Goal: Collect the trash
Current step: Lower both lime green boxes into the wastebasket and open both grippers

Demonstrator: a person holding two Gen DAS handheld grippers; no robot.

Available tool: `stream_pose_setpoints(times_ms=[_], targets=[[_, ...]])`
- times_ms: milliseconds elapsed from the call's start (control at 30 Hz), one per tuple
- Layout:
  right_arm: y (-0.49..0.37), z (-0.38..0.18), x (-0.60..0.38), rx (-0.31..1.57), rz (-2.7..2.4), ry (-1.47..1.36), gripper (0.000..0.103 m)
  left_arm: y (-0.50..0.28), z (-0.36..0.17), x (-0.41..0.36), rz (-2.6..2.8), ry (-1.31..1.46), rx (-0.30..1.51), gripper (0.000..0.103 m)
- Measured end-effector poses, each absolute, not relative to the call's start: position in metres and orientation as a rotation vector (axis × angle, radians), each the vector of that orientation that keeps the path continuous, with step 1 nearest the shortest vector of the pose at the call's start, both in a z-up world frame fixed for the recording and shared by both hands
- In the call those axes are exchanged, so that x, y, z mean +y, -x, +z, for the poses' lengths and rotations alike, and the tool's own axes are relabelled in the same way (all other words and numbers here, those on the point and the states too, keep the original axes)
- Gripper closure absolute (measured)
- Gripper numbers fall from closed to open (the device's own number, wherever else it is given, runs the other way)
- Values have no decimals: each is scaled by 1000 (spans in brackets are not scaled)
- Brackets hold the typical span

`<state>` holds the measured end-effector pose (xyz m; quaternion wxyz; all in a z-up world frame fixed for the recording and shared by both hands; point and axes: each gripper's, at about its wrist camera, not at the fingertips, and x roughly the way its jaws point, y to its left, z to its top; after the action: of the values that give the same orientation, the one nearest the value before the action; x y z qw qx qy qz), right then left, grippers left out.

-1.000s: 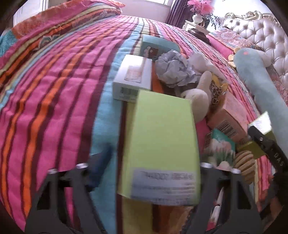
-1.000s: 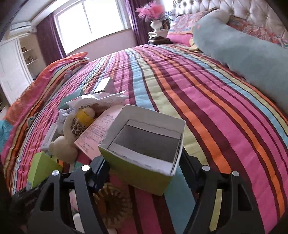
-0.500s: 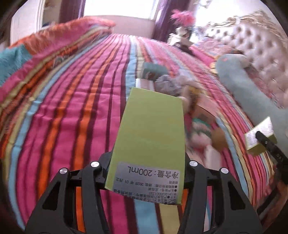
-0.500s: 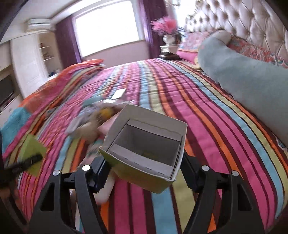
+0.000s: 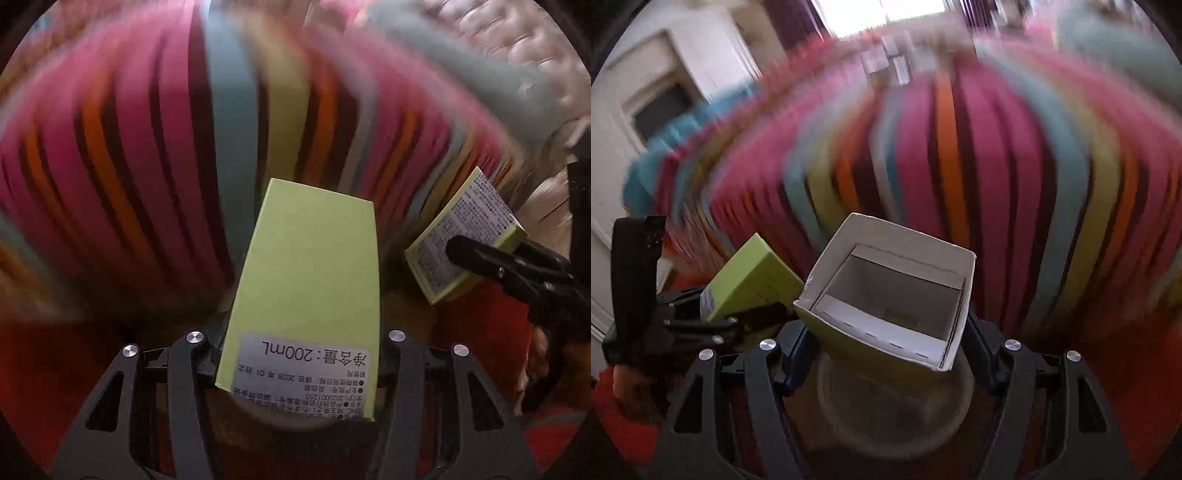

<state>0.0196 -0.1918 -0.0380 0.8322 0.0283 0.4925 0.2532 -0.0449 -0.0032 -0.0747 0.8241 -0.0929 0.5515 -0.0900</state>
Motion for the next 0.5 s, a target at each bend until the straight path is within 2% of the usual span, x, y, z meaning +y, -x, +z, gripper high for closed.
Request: stream_pose_setpoints(times_ms=[67, 167, 500], targets=[[-17, -80, -188, 1176, 520, -70, 37, 49, -105, -11, -166, 174, 1243, 52], [-19, -113, -179, 1277, 511, -34, 37, 49, -138, -20, -155, 141, 1349, 52], [-27, -143, -148, 1359, 506, 77, 37, 44, -159, -33, -175, 117, 1422, 52]])
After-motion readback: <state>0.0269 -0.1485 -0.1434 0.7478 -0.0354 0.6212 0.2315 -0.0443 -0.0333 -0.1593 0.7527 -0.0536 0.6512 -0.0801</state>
